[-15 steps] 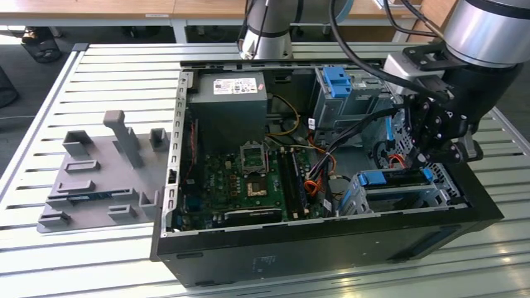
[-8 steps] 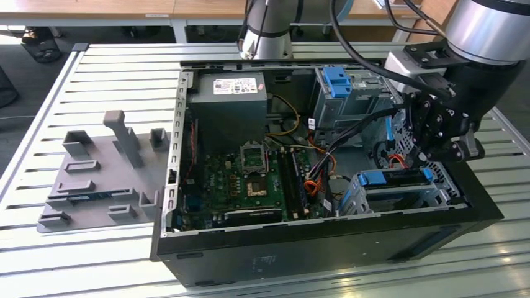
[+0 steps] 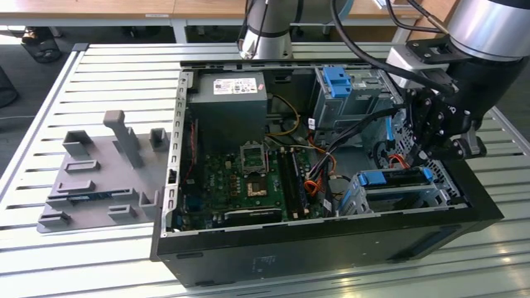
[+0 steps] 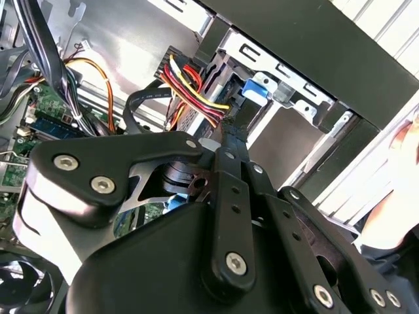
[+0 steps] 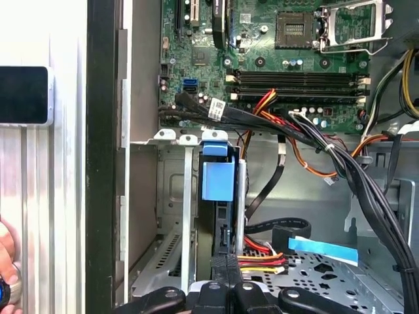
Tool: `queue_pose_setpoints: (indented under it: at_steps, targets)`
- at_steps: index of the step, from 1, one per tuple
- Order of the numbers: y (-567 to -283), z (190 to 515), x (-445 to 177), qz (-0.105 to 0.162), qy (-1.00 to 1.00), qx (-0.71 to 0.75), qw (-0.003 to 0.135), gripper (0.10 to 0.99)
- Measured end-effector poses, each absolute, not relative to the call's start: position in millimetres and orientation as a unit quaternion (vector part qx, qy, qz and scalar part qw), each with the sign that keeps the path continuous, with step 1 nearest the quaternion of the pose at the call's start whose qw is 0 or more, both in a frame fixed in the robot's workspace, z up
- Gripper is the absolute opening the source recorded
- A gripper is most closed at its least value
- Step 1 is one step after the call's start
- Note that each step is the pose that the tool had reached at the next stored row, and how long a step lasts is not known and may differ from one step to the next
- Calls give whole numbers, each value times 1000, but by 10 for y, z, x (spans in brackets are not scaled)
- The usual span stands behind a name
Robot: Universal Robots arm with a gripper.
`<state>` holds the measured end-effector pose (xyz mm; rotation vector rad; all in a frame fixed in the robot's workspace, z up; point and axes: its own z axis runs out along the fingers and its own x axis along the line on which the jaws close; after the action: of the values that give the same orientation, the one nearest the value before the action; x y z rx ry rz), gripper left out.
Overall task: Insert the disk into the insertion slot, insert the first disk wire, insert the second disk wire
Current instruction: 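Insert the second disk wire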
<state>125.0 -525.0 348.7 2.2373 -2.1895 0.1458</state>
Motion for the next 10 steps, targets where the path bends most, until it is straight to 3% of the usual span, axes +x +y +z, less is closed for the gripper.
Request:
queue_pose_setpoints:
  at_steps: [10]
  targets:
    - [-5250,3562,1250,44,-699,714,6,106]
